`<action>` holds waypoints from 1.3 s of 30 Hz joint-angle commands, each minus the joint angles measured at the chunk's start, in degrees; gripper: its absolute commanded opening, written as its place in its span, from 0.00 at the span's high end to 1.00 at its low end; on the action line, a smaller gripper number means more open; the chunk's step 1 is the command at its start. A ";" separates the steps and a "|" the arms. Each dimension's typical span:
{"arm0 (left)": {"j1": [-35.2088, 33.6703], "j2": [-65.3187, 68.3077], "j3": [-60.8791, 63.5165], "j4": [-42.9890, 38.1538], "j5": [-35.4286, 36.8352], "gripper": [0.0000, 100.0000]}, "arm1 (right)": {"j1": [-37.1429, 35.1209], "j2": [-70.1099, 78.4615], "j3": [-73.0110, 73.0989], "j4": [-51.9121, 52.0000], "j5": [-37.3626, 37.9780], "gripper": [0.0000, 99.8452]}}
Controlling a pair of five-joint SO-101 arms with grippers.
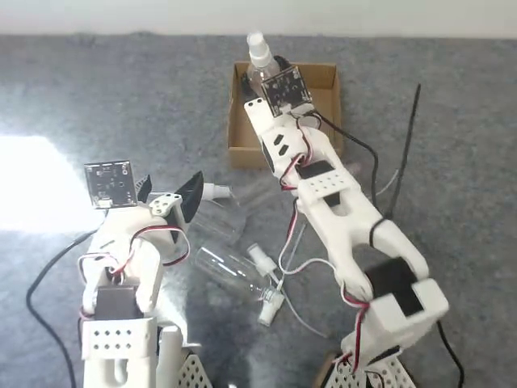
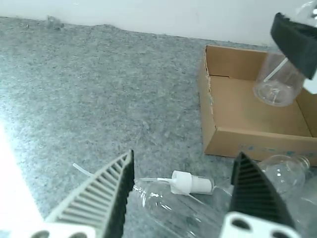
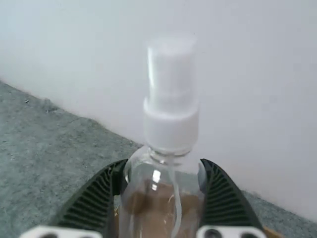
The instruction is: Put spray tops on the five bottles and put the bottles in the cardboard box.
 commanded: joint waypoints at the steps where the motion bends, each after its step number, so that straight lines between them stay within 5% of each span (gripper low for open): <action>1: -0.62 0.18 -0.48 -1.49 0.44 0.71 | 0.57 2.51 -7.38 -1.63 -0.62 0.91; 9: -0.62 0.18 -0.48 -1.49 0.44 0.71 | 0.48 11.56 -15.56 -1.71 -0.79 0.91; 18: -0.62 0.18 -0.48 -1.41 0.44 0.71 | 0.57 23.69 -29.54 -1.71 -14.07 0.91; 39: -0.62 0.18 -0.92 0.79 0.53 0.71 | 0.40 30.64 -34.11 -1.71 -13.71 0.92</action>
